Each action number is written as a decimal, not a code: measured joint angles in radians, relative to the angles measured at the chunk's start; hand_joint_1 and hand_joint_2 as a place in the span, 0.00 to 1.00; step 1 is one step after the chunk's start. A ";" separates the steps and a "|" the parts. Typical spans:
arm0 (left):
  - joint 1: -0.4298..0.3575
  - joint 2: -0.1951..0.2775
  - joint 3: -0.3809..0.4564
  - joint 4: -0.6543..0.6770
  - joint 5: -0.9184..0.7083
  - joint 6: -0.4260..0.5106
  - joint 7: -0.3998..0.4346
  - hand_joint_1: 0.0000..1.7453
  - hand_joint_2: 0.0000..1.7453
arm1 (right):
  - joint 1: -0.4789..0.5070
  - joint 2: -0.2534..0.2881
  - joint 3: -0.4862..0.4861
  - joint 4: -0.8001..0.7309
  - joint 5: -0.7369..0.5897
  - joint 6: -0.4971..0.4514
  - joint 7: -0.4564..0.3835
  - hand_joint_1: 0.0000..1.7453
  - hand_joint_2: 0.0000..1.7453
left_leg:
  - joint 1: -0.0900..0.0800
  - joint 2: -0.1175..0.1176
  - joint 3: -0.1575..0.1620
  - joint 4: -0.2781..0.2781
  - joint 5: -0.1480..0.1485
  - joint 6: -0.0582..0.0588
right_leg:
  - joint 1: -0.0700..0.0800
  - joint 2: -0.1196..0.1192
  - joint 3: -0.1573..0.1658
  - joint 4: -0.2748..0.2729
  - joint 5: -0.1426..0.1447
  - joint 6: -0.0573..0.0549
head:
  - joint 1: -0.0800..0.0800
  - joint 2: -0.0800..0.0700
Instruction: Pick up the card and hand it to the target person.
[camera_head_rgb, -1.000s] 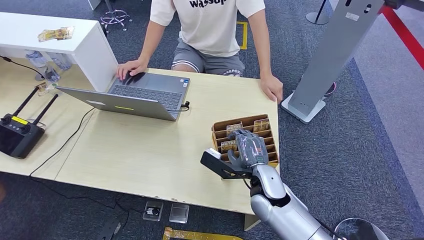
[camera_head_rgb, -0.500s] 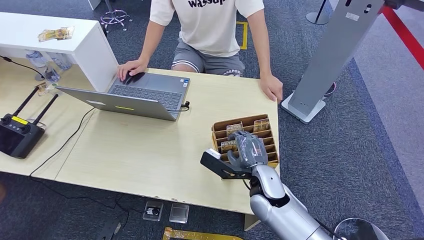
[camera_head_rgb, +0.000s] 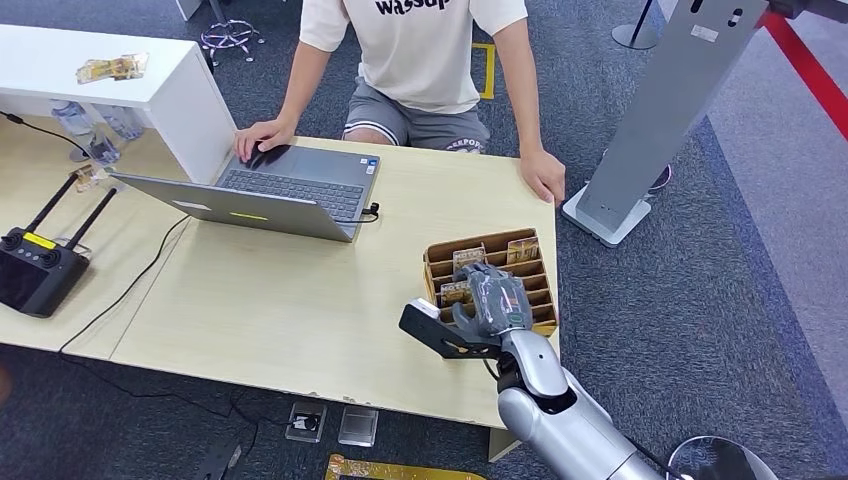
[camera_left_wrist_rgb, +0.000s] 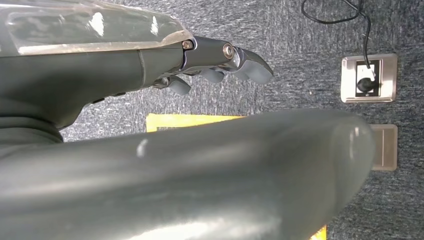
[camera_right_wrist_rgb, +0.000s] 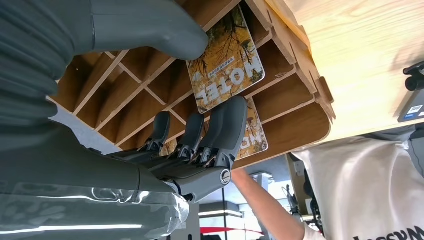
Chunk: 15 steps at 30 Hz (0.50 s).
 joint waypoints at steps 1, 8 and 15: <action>0.000 0.000 0.000 0.000 0.000 0.000 0.000 0.00 0.00 | 0.000 0.000 0.000 0.002 0.000 0.000 0.000 0.47 1.00 | 0.000 0.000 0.000 0.000 0.000 0.000 | 0.000 0.000 0.000 0.000 0.000 0.000 | 0.000 0.000; 0.000 0.000 0.000 0.000 0.000 0.001 0.001 0.00 0.00 | -0.001 0.000 0.000 0.016 -0.006 -0.002 -0.004 0.46 1.00 | 0.000 0.000 0.000 0.000 0.000 0.000 | 0.000 0.000 0.000 0.000 0.000 0.000 | 0.000 0.000; 0.000 0.000 0.000 0.000 0.000 0.002 0.001 0.00 0.00 | -0.003 0.005 0.000 0.026 -0.008 -0.008 -0.004 0.77 1.00 | 0.000 0.000 0.000 0.000 0.000 0.000 | 0.000 0.000 0.000 0.000 0.000 0.000 | 0.000 0.000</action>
